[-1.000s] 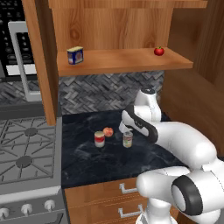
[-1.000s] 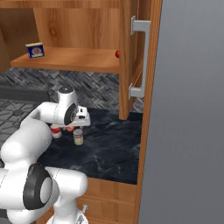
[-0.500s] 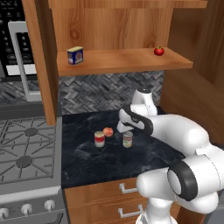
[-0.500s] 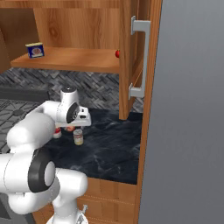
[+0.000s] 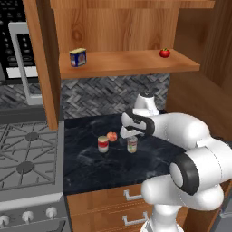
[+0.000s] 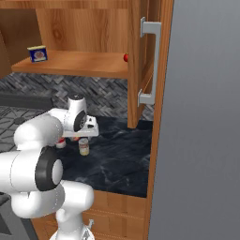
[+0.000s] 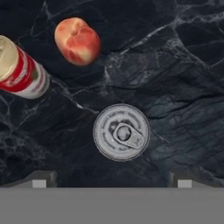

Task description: Pick the cans from the counter and place them in their designated side in the cabinet.

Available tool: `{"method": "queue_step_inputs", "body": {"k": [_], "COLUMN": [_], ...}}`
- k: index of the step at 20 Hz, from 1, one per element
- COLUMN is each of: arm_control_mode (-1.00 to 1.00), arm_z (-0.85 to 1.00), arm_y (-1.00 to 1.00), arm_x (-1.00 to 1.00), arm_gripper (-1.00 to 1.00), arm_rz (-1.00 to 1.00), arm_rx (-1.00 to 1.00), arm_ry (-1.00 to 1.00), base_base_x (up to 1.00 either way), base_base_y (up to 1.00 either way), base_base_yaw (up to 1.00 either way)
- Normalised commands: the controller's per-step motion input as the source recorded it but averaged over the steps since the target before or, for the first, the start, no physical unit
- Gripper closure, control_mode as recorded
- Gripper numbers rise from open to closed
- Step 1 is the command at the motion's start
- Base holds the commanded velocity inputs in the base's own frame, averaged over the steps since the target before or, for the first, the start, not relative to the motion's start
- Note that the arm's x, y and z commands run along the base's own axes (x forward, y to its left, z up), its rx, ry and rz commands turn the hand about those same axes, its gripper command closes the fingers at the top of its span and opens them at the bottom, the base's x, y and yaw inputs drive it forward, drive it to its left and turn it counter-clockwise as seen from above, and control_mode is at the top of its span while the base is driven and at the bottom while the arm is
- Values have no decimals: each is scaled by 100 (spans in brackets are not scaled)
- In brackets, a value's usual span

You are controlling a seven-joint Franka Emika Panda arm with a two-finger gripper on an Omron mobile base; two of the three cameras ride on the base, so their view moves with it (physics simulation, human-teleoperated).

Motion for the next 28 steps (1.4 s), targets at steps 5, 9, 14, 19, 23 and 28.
{"method": "queue_step_inputs", "body": {"k": [5,9,14,19,23,28], "arm_control_mode": [-100,-100,-100,-100,-100,-100], "arm_z": [-22,-19,-17,-16,-17,-17], "arm_y": [0,0,0,0,1,4], "arm_x": [11,10,15,16,16,15], "arm_gripper": [-100,-100,-100,-100,-100,-100], "arm_rz": [0,0,0,0,0,0], "arm_rx": [0,0,0,0,0,0], "arm_ry": [1,0,0,0,0,1], "base_base_x": [0,0,0,0,0,0], "base_base_y": [0,0,0,0,0,0], "base_base_yaw": [0,0,0,0,0,0]}}
